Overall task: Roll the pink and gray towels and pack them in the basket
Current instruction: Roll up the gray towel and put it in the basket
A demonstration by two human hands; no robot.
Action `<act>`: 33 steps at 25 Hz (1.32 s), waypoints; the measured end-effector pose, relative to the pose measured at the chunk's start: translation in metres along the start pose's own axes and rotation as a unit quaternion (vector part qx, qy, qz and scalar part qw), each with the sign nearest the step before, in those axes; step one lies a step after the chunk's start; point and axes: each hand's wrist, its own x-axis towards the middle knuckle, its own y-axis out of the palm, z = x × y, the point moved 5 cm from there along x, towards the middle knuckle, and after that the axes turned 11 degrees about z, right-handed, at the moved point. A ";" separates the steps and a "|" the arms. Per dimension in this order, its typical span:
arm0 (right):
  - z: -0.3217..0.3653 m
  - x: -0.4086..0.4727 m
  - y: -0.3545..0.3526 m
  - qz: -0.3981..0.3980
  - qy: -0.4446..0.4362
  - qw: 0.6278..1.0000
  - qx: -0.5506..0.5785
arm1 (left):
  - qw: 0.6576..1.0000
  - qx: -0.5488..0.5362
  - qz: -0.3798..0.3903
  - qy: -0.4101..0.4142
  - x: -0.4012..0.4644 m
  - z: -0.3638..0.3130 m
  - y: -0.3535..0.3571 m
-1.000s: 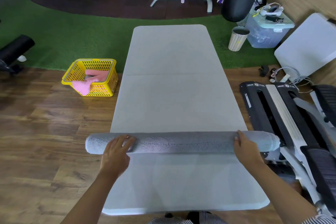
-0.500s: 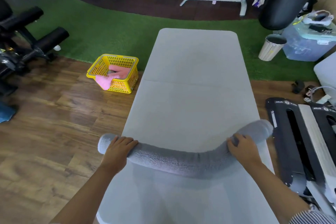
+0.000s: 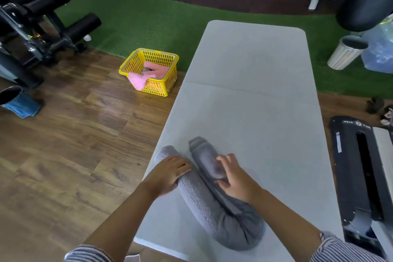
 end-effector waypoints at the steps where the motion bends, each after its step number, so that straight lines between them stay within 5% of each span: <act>1: -0.009 0.001 -0.002 -0.025 0.043 0.998 0.041 | 1.000 -0.005 0.002 -0.004 -0.002 0.001 0.001; 9: 0.008 0.022 0.003 -0.026 0.079 0.995 0.057 | 1.000 0.002 0.014 0.021 0.006 -0.021 0.008; 13: -0.004 0.005 0.005 0.141 0.199 0.968 -0.050 | 0.990 0.092 0.081 -0.065 0.019 -0.010 0.000; 16: 0.005 0.006 0.000 0.105 0.134 0.985 0.001 | 0.971 0.138 0.178 -0.078 0.037 -0.010 0.000; 19: 0.018 0.009 -0.004 0.046 0.058 0.991 -0.114 | 0.939 0.133 0.285 -0.138 0.037 -0.011 0.005; 24: -0.002 -0.008 -0.019 0.094 0.201 0.964 -0.149 | 0.937 0.122 0.270 -0.184 0.028 -0.019 0.007; 28: 0.007 -0.010 -0.016 -0.006 0.094 0.947 -0.307 | 0.938 0.136 0.265 -0.176 0.032 -0.031 0.011; 33: 0.004 -0.033 -0.007 0.191 0.220 0.943 -0.162 | 0.958 0.077 0.223 -0.166 0.025 -0.036 0.016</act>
